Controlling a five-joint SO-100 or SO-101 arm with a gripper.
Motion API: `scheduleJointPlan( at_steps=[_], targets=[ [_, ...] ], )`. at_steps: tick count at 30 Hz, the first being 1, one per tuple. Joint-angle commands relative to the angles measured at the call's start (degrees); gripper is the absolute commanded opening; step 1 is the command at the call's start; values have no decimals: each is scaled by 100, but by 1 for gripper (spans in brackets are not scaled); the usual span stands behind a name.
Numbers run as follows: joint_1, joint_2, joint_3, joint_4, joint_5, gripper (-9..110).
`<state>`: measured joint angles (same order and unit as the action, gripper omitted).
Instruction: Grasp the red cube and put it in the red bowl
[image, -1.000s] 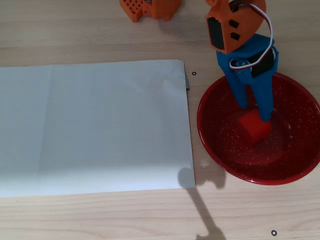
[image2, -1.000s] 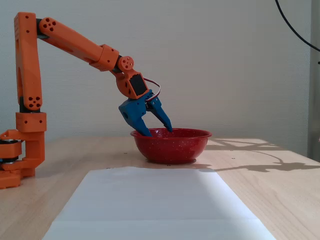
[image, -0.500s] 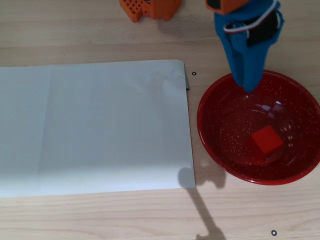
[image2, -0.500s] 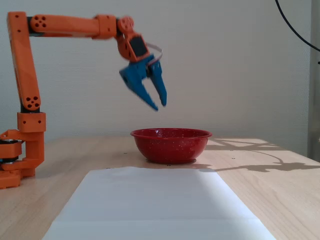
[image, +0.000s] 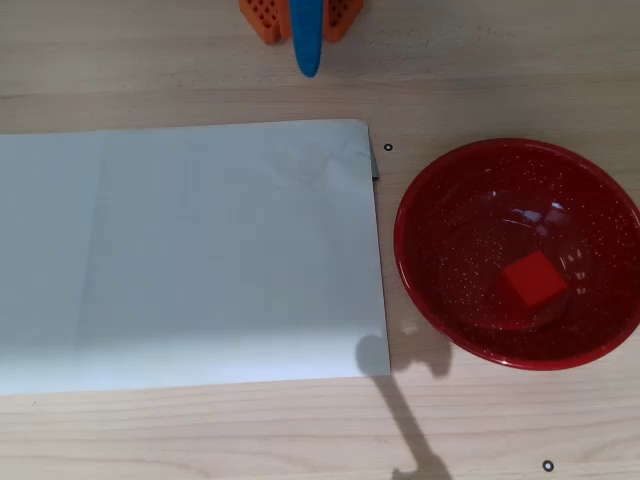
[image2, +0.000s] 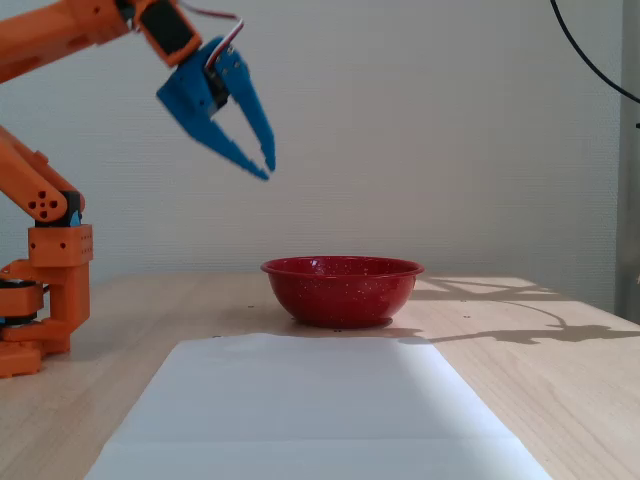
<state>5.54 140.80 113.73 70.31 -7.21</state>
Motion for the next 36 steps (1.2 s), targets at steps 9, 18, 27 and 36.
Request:
scheduleJointPlan(
  at_steps=[9, 18, 27, 36],
  targets=[
    [-492, 2804, 3814, -2646, -185, 0],
    [-703, 4342, 6565, -4157, 62, 0],
    [-668, 4790, 6618, -2162, -554, 0],
    [-677, 4790, 6618, -1749, -633, 0]
  ],
)
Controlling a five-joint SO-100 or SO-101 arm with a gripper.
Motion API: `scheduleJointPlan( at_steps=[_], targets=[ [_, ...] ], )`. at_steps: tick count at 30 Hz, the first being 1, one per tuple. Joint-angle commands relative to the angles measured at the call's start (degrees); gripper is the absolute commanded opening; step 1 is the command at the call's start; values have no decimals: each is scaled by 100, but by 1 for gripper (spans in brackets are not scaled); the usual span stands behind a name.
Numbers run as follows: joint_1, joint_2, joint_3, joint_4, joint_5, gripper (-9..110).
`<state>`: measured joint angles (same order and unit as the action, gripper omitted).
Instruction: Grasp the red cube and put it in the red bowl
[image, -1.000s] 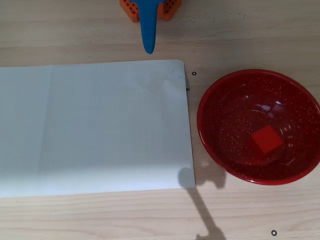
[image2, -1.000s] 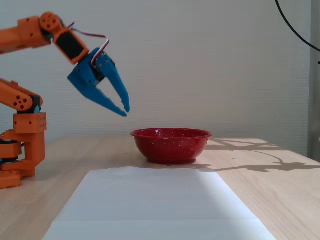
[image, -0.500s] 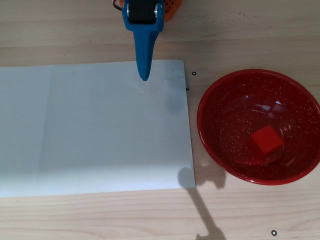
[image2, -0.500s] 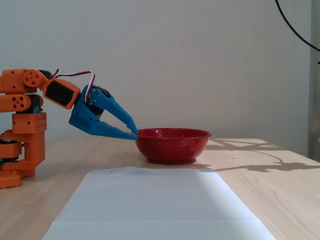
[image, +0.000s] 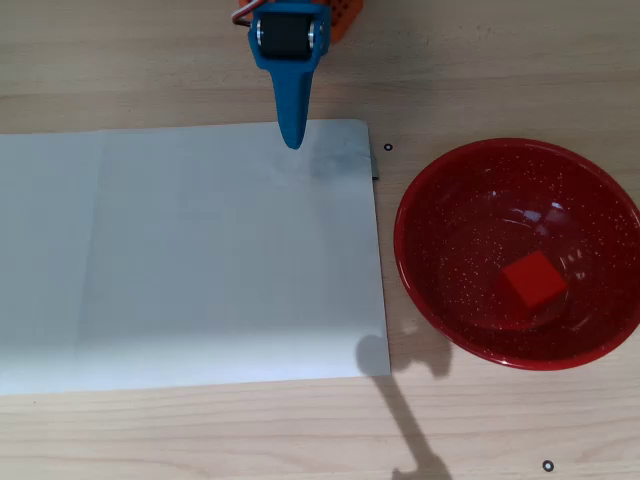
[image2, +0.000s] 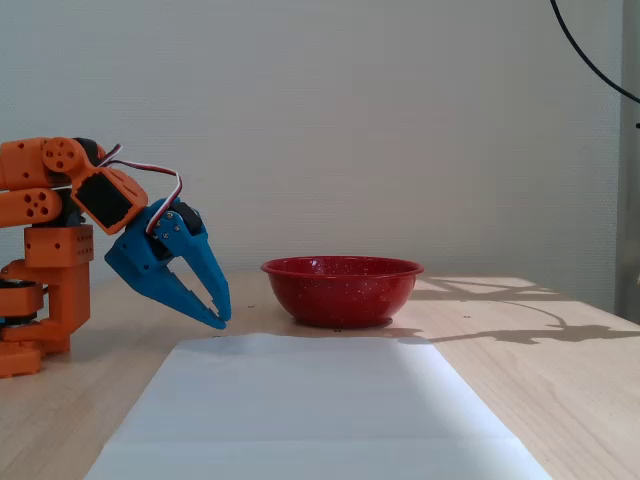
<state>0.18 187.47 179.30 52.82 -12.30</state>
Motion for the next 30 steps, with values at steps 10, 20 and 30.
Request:
scheduleJointPlan(
  at_steps=[10, 20, 30],
  targets=[
    [-149, 114, 62, 9, -141, 0],
    [-149, 114, 62, 9, -141, 0],
    [-149, 114, 62, 9, -141, 0]
  ],
)
